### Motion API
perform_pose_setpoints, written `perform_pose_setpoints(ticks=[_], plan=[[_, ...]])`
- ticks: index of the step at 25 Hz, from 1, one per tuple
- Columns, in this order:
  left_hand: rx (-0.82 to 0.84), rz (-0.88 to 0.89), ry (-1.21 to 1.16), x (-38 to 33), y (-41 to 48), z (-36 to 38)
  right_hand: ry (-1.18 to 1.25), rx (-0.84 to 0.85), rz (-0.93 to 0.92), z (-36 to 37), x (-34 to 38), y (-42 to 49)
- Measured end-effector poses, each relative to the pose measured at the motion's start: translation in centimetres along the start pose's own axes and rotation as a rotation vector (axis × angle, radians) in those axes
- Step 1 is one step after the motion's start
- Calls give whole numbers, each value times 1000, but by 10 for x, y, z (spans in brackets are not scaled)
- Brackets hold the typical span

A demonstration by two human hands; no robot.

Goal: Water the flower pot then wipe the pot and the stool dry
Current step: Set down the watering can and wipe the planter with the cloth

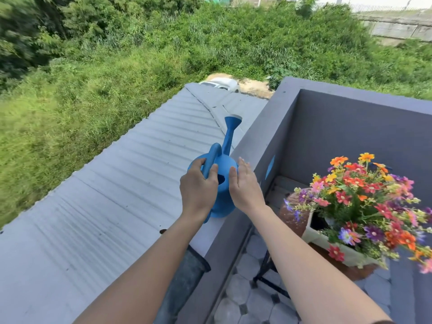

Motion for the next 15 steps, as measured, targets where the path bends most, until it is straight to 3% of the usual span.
perform_pose_setpoints(ticks=[5,10,15], plan=[[75,-1,53,-2,-11,3,-19,-26,-17,-3,-3,-12],[230,-197,-138,7,-20,-5,98,-52,77,-1,-7,-36],[54,-333,-300,67,-58,-48,178,-62,171,44,-12,-121]])
Point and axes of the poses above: each hand's wrist, its own y-axis towards the middle knuckle, its own z-axis out of the palm, x = y × z, the point moved 7 cm from there along y, towards the middle knuckle, and after that the axes turned 6 degrees about -y, right-handed, at the moved point
